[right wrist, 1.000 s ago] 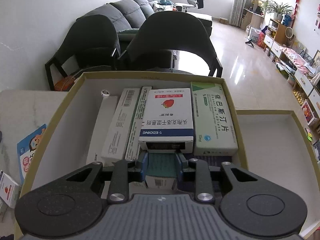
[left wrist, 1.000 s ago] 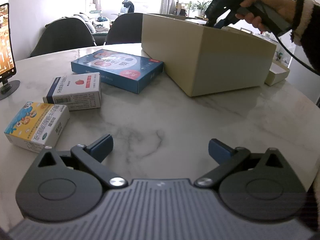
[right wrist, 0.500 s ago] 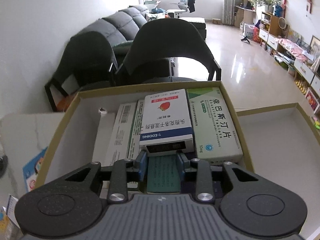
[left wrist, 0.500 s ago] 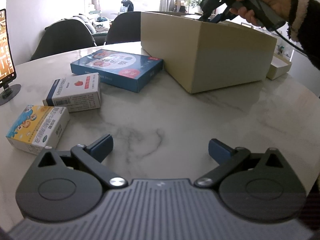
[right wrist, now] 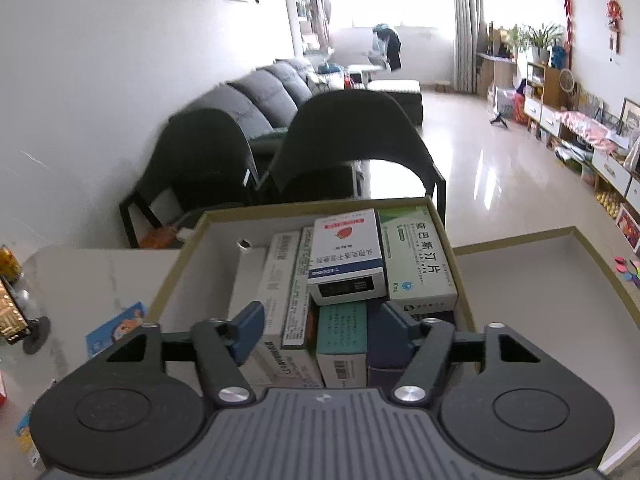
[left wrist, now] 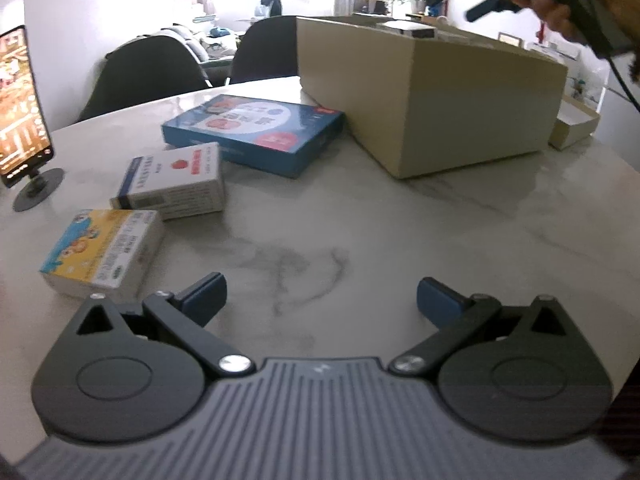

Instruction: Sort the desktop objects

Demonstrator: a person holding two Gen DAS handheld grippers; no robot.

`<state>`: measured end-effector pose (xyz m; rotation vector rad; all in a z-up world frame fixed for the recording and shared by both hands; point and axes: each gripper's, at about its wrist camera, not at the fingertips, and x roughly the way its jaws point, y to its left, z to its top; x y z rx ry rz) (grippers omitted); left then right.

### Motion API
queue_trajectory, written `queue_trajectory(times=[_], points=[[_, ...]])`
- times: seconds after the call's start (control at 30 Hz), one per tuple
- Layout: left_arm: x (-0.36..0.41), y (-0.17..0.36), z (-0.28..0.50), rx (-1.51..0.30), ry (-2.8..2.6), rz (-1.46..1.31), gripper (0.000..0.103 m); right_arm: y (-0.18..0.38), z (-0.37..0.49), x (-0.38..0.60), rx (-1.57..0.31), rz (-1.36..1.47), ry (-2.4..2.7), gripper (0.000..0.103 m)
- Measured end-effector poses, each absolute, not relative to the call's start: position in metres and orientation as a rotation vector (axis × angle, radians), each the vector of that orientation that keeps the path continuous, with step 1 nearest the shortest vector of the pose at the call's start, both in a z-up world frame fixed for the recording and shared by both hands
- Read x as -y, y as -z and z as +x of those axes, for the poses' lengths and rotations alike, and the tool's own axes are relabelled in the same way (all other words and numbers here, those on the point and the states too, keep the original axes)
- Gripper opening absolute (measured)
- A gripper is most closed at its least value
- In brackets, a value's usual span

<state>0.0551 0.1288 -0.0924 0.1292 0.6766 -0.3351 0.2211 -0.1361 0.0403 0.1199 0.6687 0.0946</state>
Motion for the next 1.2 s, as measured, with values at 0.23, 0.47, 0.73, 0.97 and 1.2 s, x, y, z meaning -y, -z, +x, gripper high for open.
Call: queue_trajectory(times=[0.23,0.47,0.73,0.97,1.2], points=[[-0.14,0.083,0.052,-0.656,0.268,0.158,0.103,-0.05,0.186,0.135,-0.607,0.121,-0.123,0.081],[-0.155,0.079,0.055,-0.653,0.2,0.178,0.103,-0.048,0.154,0.136,-0.566,0.141,-0.142,0.09],[-0.182,0.073,0.065,-0.648,0.101,0.163,0.103,-0.041,0.116,0.131,-0.509,0.122,-0.162,0.097],[-0.202,0.069,0.076,-0.647,0.041,0.123,0.103,-0.032,0.081,0.127,-0.469,0.101,-0.181,0.1],[-0.213,0.076,0.092,-0.661,0.026,0.084,0.103,-0.023,0.064,0.122,-0.458,0.069,-0.148,0.102]])
